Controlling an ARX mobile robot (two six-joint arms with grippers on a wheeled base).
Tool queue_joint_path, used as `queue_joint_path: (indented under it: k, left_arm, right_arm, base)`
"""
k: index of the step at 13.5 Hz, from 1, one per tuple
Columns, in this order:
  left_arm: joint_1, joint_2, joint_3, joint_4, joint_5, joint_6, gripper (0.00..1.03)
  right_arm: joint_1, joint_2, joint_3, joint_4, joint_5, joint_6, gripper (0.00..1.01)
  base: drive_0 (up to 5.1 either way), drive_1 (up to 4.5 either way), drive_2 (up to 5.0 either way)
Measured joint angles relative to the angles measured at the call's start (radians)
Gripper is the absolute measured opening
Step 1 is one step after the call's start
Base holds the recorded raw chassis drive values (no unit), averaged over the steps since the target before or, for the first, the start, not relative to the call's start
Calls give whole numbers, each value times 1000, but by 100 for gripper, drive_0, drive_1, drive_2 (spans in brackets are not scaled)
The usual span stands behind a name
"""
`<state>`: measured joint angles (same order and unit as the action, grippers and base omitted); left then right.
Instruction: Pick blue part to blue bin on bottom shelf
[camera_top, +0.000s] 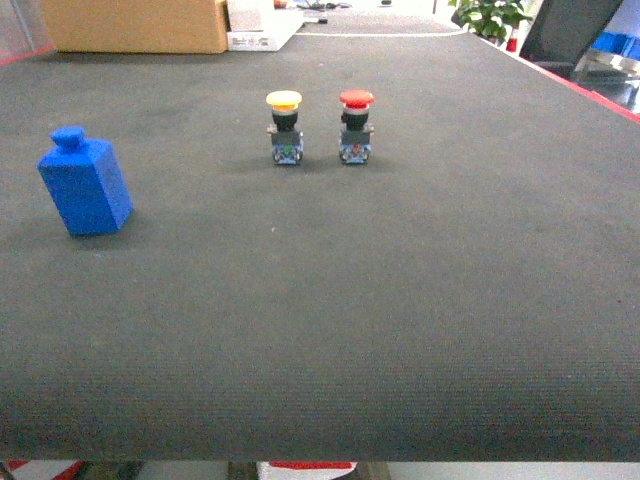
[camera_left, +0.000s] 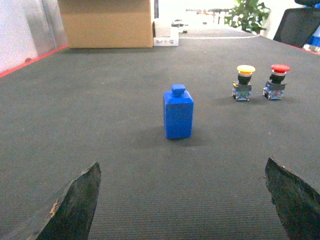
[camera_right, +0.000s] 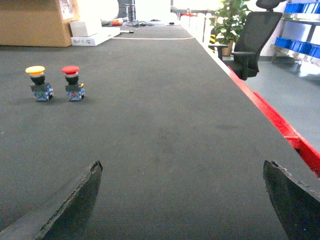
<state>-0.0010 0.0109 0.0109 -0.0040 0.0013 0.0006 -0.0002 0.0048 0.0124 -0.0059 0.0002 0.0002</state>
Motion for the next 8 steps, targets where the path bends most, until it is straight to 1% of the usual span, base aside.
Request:
queue_joint_path:
  k: [8]
  left_arm:
    - [0,0,0,-1,-3,0,98]
  right_arm:
    - [0,0,0,-1,1,0,98]
  base:
    - [0,0,0]
